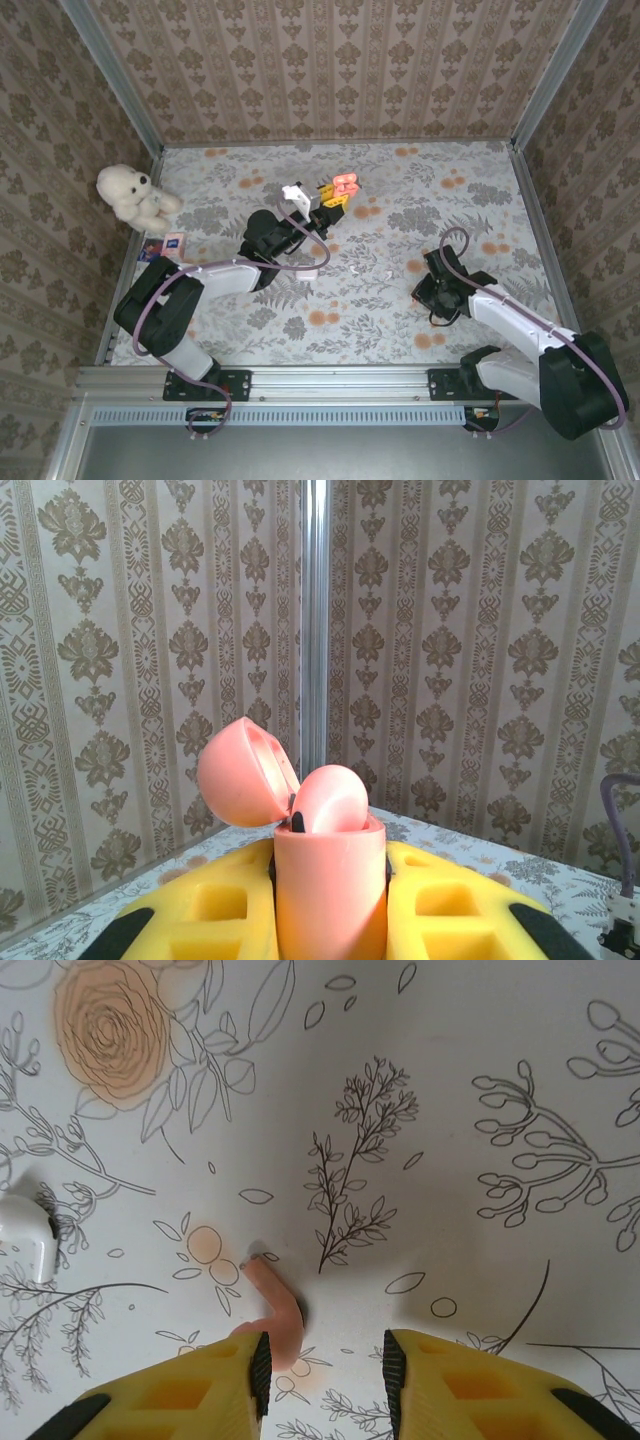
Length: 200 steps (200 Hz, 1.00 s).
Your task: Insert wireless bluetooth earbuds into charging case
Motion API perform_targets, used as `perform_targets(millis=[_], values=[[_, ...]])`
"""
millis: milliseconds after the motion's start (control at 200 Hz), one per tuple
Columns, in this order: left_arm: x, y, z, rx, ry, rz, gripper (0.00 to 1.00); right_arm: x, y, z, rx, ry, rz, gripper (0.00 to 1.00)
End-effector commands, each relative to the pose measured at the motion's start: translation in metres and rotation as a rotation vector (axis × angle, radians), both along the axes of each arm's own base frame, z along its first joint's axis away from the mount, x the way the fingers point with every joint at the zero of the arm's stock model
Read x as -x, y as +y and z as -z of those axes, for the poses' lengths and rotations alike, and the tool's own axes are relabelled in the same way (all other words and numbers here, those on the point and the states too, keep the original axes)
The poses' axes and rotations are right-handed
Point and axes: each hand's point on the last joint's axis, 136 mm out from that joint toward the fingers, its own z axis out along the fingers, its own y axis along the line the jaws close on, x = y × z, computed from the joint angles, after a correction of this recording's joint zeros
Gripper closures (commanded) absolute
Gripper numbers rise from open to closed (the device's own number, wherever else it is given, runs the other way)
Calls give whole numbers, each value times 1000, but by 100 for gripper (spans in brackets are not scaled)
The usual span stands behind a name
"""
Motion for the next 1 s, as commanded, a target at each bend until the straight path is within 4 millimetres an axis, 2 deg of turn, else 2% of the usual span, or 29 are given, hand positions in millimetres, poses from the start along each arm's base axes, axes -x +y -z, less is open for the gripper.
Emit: perform_targets(millis=[0, 155, 350, 450, 495, 825, 995], values=[[1, -4, -21, 35, -46, 8, 100, -9, 2, -8, 27, -25, -2, 61], [1, -3, -20, 36, -45, 7, 100, -13, 7, -12, 55, -31, -35, 54], [2, -3, -19, 38, -43, 7, 100, -19, 14, -13, 83, -23, -56, 54], [2, -2, -19, 39, -46, 4, 100, -22, 16, -13, 100, -8, -60, 55], [2, -2, -20, 41, -48, 4, 100, -16, 12, -9, 127, 32, -59, 56], [2, 0, -19, 46, -52, -2, 100, -8, 11, 4, 180, 104, -72, 60], [2, 1, -18, 46, -50, -3, 100, -7, 10, 9, 187, 112, -69, 66]])
